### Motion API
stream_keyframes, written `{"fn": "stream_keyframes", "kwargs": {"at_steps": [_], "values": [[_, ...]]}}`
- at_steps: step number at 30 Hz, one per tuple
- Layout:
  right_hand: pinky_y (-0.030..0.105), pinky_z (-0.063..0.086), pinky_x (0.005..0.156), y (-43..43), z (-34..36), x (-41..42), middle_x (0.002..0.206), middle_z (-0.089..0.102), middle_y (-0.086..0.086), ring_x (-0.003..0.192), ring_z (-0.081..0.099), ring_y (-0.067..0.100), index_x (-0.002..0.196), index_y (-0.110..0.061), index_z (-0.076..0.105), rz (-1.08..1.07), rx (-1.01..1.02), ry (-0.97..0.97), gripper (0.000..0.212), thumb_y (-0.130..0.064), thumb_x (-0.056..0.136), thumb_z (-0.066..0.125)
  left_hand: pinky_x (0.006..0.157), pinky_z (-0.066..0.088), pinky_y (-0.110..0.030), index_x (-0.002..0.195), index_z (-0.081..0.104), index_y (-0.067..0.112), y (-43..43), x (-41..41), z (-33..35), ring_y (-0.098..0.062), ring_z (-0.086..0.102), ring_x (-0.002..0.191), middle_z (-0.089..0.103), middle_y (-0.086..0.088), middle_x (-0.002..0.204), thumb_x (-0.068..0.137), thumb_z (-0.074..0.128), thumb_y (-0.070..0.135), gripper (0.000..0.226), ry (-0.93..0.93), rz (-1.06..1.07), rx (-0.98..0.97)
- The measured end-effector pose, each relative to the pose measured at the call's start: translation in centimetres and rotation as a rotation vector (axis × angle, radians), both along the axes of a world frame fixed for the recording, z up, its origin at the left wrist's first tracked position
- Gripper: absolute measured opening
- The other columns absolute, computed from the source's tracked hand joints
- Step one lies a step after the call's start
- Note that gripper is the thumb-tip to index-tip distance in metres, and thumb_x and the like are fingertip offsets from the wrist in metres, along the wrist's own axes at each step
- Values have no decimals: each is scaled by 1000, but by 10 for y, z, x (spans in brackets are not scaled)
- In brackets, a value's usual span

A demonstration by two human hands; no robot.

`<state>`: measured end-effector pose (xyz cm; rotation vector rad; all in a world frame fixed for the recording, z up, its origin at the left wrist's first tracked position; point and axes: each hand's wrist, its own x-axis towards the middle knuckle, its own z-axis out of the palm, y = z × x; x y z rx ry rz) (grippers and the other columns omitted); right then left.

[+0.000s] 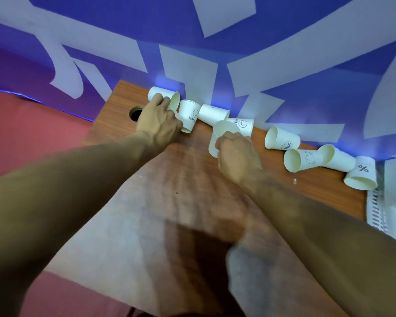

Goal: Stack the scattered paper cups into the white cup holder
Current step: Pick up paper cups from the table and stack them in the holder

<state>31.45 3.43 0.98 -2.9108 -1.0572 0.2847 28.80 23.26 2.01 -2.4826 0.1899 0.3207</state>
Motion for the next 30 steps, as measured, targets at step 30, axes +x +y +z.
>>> {"fn": "stream_keyframes", "kwargs": {"at_steps": [30], "values": [[30,27,53,-491,141,-55,85,65,4,66,57,37,100,-20,57,-272,288,-391,23,-8,80,61,58,36,-32,96,58,26,-528,-31,135,-32,58,74,62,-4,83,92,47,39,17,-342,-173,-761]]}}
